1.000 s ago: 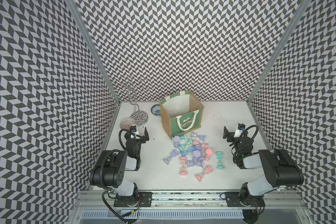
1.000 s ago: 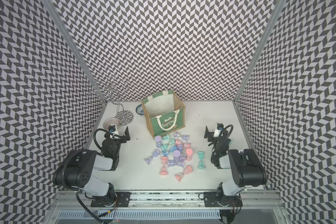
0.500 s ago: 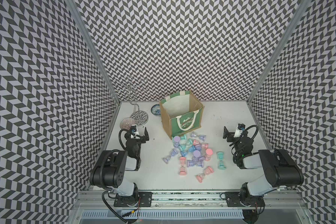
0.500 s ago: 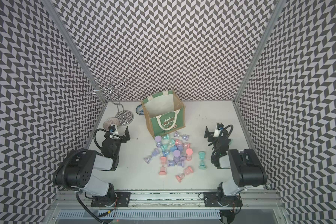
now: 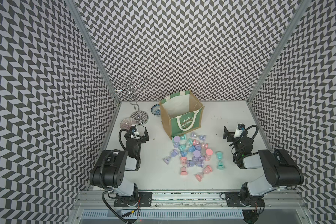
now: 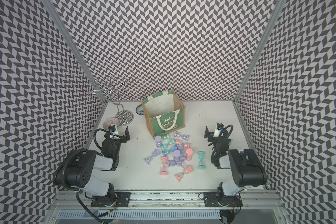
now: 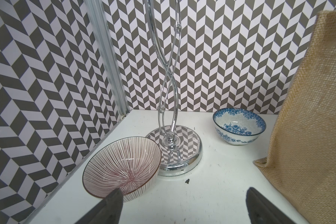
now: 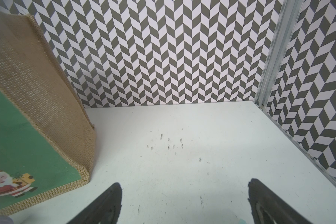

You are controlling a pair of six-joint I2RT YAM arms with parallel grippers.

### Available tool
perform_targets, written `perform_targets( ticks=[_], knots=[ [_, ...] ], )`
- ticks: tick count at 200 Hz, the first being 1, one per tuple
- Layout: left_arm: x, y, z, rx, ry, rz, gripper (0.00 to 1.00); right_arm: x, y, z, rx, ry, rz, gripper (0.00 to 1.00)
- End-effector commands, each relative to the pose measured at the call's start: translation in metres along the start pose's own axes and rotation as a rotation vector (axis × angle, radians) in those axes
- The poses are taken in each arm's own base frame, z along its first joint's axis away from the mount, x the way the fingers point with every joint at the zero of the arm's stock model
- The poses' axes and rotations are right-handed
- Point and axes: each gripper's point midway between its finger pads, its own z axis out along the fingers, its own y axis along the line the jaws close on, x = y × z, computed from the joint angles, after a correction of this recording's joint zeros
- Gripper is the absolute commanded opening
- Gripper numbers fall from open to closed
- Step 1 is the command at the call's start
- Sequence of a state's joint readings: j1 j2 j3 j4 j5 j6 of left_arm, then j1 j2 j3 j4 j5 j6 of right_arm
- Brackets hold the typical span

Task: Put the hourglass into the canvas bag
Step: Pick up the hourglass from the center of the board.

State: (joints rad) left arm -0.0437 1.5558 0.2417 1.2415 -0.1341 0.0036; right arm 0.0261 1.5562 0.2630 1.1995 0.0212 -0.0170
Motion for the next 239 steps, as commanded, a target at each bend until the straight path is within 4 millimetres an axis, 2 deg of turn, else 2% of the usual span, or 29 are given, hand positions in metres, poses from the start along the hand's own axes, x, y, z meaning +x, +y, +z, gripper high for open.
perform_targets(
  ticks=[1, 37, 71, 98, 124, 134, 145, 159, 169, 181, 210, 226, 239],
  knots=[
    [-0.013, -0.002, 0.000, 0.013, -0.046, 0.005, 0.99, -0.022, 0.004, -0.005, -0.013, -0.085, 0.001, 0.99],
    [-0.020, -0.006, 0.002, 0.030, -0.031, 0.017, 0.99, -0.031, 0.003, -0.007, -0.009, -0.100, 0.005, 0.99],
    [-0.041, -0.011, -0.002, 0.054, -0.038, 0.024, 0.99, -0.047, 0.004, -0.002, -0.013, -0.080, 0.001, 0.99],
    [-0.063, -0.011, -0.005, 0.059, -0.047, -0.038, 0.99, -0.073, 0.007, 0.005, -0.025, -0.060, 0.078, 0.99],
    [-0.090, -0.018, -0.015, 0.121, -0.085, -0.162, 0.99, -0.100, 0.021, 0.005, -0.108, -0.076, 0.125, 0.99],
    [-0.101, -0.023, -0.020, 0.156, -0.111, -0.195, 0.99, -0.107, 0.015, 0.003, -0.081, -0.085, 0.196, 0.99],
    [-0.116, -0.025, -0.023, 0.176, -0.130, -0.238, 0.99, -0.115, 0.000, -0.003, -0.011, -0.112, 0.329, 0.99],
    [-0.134, -0.019, -0.023, 0.162, -0.122, -0.343, 0.99, -0.122, -0.017, -0.008, 0.061, -0.118, 0.473, 0.99],
    [-0.141, -0.013, -0.023, 0.147, -0.101, -0.450, 0.99, -0.125, -0.021, -0.009, 0.083, -0.088, 0.529, 0.99],
    [-0.143, -0.006, -0.021, 0.121, -0.070, -0.552, 0.99, -0.127, -0.017, -0.010, 0.060, -0.056, 0.528, 0.99],
    [-0.129, 0.008, -0.021, 0.087, -0.035, -0.692, 0.99, -0.122, -0.008, -0.015, -0.012, -0.058, 0.608, 0.99],
    [-0.126, 0.005, -0.020, 0.115, 0.003, -0.689, 0.99, -0.121, -0.004, -0.014, -0.025, -0.025, 0.606, 0.99],
    [-0.125, 0.000, -0.021, 0.138, 0.023, -0.690, 0.99, -0.123, 0.007, -0.015, -0.076, 0.010, 0.572, 0.99]
  ],
)
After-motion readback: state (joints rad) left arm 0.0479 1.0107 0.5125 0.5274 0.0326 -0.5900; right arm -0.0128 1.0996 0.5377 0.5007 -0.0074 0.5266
